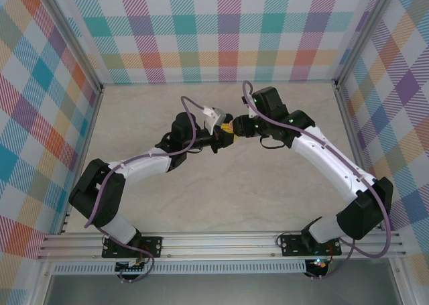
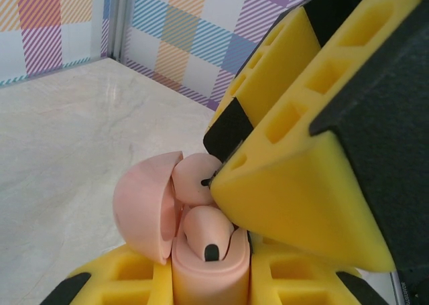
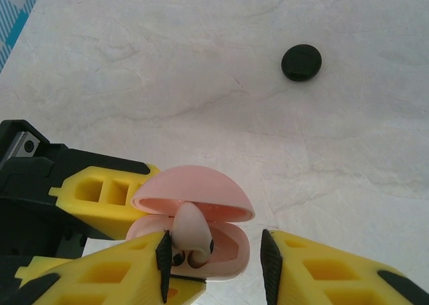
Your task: Insert wireless bluetooth earbuds into charging case
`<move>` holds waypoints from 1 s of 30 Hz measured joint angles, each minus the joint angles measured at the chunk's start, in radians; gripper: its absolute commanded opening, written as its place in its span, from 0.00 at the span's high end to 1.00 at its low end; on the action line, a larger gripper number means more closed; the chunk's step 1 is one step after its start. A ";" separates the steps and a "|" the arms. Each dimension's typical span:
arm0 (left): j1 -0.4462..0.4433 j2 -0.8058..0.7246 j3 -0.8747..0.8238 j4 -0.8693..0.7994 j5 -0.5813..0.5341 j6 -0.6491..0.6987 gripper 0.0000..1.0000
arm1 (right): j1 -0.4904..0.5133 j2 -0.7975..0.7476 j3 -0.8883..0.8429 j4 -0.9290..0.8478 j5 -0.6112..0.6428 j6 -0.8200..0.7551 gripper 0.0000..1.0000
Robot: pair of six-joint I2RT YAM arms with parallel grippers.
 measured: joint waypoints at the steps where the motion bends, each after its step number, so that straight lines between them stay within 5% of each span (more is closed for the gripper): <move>1: 0.000 0.000 0.000 0.000 0.000 0.003 0.96 | 0.000 0.003 0.006 -0.004 0.000 0.005 0.60; 19: 0.000 0.000 0.000 -0.017 0.000 0.011 0.97 | 0.000 0.052 0.065 -0.042 0.008 0.047 0.68; 30: 0.000 0.000 0.000 -0.026 -0.003 0.014 0.97 | 0.000 0.064 0.077 -0.061 0.017 0.055 0.61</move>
